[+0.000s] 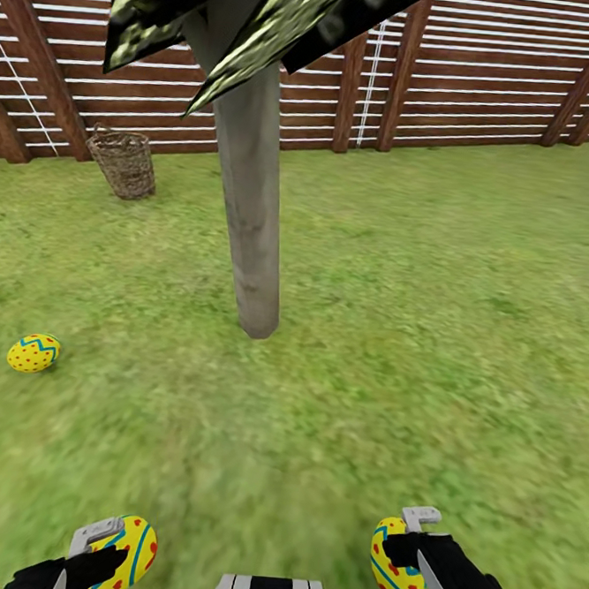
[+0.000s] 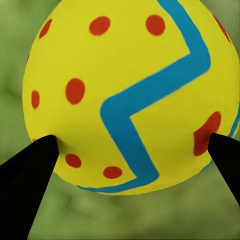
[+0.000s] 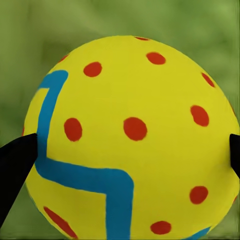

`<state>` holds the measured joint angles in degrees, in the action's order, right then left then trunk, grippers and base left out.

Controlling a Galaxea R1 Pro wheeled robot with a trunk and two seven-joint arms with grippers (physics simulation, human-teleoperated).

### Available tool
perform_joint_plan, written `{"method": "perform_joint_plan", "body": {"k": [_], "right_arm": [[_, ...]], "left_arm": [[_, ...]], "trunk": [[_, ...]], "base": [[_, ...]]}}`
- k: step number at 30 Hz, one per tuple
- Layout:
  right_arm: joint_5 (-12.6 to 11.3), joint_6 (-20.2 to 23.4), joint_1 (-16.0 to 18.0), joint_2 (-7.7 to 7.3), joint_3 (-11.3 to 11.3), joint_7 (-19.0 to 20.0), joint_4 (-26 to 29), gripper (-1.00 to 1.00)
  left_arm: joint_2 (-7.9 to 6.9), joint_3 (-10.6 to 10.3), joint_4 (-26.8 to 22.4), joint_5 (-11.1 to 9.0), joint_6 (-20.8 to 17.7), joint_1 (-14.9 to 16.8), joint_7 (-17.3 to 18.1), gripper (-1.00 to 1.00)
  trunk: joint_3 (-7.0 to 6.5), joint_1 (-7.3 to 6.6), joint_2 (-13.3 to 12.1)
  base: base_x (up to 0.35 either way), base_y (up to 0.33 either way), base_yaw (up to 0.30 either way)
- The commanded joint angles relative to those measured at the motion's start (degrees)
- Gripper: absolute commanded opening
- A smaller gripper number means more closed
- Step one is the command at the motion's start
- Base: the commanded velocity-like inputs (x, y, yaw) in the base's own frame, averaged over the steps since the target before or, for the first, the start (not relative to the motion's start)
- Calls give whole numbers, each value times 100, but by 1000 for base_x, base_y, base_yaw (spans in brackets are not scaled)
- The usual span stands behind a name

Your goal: Take the three Easter eggs out of the wicker basket on the lawn in the garden, then place them on the lawn next to a single tree (choose any tree) so that all three eggs are next to the same tree and none are left in the basket.

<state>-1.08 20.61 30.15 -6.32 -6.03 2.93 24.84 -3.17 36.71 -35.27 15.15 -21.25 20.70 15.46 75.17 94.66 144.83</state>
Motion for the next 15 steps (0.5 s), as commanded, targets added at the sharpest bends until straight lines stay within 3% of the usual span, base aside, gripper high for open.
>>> {"method": "perform_joint_plan", "body": {"k": [1, 8, 9, 11, 12, 15], "right_arm": [[-67, -215, -9, -3, -21, 5, -436, -100], [-67, -215, -9, -3, -21, 6, -436, -100], [-67, -217, -9, -2, -21, 6, -436, -100], [-67, -223, -9, -8, -15, 1, -434, -100], [-67, -227, -9, -9, -13, 0, -433, 100], [-67, -225, -9, -9, -17, -3, -435, 100]], "left_arm": [[9, 38, 7, 102, -19, 4, 53, -100], [6, 53, -19, 85, -12, 4, 45, -100], [3, 60, -22, 85, -11, 2, 45, 100], [0, 64, -22, 85, -11, 1, 45, 100], [0, 64, -18, 85, -11, 2, 45, 100], [8, 64, -8, 85, -13, 4, 47, 100]], "trunk": [[28, 8, 0], [28, 8, 0], [28, 8, 0], [28, 8, 0], [28, 8, 0], [28, 8, 0]], "base": [[0, 0, 0], [0, 0, 0], [0, 0, 0], [0, 0, 0], [0, 0, 0], [0, 0, 0]]}}
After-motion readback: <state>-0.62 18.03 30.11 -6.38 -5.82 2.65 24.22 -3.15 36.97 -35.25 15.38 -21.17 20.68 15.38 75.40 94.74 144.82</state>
